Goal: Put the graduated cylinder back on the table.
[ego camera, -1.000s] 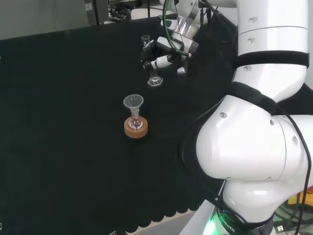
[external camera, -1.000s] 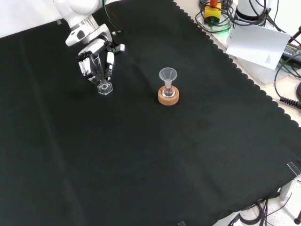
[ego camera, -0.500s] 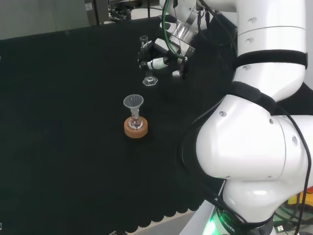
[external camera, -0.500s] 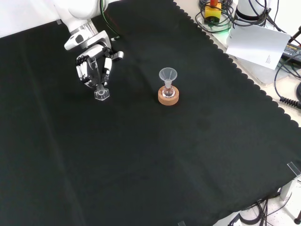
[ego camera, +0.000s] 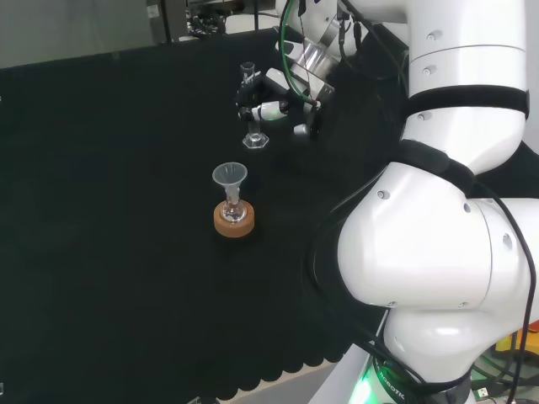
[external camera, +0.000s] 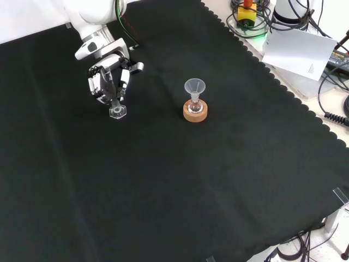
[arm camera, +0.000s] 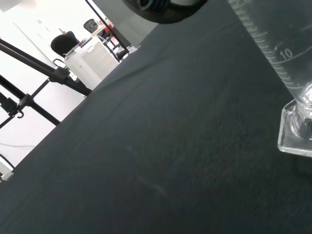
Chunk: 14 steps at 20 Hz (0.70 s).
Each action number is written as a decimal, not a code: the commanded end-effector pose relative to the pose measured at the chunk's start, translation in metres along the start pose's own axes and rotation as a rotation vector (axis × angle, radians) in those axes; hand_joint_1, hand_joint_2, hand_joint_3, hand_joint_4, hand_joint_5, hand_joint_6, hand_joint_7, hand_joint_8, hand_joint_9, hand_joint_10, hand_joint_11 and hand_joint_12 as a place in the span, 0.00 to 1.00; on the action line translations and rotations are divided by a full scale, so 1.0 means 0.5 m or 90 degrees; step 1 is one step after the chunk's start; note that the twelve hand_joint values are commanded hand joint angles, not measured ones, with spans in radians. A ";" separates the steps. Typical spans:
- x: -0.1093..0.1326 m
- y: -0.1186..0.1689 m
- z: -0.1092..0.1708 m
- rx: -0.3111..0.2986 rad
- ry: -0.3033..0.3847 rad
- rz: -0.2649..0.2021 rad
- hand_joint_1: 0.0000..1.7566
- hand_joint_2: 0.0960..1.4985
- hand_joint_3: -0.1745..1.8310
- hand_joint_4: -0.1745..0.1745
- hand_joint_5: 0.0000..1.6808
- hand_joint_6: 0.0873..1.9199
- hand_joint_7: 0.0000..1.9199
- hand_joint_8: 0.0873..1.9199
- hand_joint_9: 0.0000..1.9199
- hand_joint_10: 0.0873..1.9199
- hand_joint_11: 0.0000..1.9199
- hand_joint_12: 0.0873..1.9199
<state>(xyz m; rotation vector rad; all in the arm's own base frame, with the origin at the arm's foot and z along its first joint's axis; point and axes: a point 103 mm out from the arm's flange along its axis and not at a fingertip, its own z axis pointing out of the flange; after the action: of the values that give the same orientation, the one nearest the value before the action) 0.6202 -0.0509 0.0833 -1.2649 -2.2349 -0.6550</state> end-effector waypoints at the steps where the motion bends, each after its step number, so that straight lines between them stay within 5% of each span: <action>1: -0.002 -0.009 0.008 0.011 0.004 0.010 0.73 0.74 0.09 0.14 0.51 0.52 0.49 0.55 0.71 0.00 0.54 0.42; 3: -0.004 -0.014 0.012 0.017 0.008 0.014 0.76 0.74 0.09 0.33 0.48 0.43 0.49 0.55 0.70 0.00 0.53 0.44; 5: -0.005 -0.019 0.015 0.019 0.007 0.017 0.75 0.74 0.09 0.39 0.46 0.39 0.48 0.49 0.69 0.00 0.52 0.44; 8: -0.004 -0.024 0.014 0.020 0.003 0.018 0.73 0.73 0.08 0.41 0.44 0.36 0.49 0.31 0.66 0.00 0.51 0.45; 14: -0.001 -0.024 0.005 0.036 0.007 0.022 0.65 0.71 0.03 0.38 0.33 0.33 0.39 0.27 0.58 0.00 0.36 0.56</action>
<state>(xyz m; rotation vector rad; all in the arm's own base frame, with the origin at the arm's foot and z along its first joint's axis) 0.6090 -0.0536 0.0761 -1.2735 -2.2113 -0.5958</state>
